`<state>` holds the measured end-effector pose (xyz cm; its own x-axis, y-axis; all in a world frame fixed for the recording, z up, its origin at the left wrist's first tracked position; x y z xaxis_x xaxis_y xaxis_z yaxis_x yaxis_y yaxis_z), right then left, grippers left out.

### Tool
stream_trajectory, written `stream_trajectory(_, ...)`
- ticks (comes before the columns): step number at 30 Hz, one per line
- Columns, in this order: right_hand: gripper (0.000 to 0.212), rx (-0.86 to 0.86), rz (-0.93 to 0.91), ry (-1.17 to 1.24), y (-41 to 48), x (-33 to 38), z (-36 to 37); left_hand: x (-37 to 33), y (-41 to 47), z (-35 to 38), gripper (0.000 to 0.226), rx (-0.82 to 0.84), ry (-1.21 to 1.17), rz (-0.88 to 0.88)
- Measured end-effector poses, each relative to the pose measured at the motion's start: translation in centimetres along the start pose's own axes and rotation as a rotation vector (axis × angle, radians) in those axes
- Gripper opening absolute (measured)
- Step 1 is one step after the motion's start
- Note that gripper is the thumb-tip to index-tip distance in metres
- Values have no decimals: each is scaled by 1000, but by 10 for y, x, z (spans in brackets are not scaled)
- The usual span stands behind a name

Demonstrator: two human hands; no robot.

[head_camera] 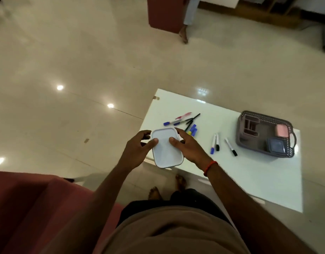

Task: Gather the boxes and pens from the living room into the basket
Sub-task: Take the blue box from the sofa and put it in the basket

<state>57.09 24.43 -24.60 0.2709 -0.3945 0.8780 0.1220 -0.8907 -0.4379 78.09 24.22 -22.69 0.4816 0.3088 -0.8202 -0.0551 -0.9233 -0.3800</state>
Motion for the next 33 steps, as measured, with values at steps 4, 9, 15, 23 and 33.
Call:
stream_trajectory(4, 47, -42, 6, -79, -12, -8, -25, -21, 4, 30, 49, 75, 11, 59)
stream_trajectory(9, 46, -97, -11, -54, -23, -16, -57, -46, 8, 66, 53, 151, -27, 39)
stream_trajectory(15, 51, -106, -24, -132, -43, -33, -119, -75, 9, 123, 53, 201, -39, 6)
stream_trajectory(23, 34, -161, -38, -6, -80, -81, -207, -108, -4, 221, 42, 198, -146, -34)
stream_trajectory(33, 48, -240, 3, 5, -104, -134, -296, -130, -23, 320, 44, 292, -88, -166)
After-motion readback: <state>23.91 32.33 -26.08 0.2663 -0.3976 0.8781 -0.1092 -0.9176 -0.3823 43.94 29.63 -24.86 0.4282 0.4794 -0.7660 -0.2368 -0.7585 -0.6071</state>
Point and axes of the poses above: each hand's wrist, its own y-axis towards the middle knuckle, its own z-axis out of the palm, x = y × z, the point moved 3 cm from there along y, towards the middle knuckle, and after that the axes turned 3 degrees about y, right-handed, at the moved point
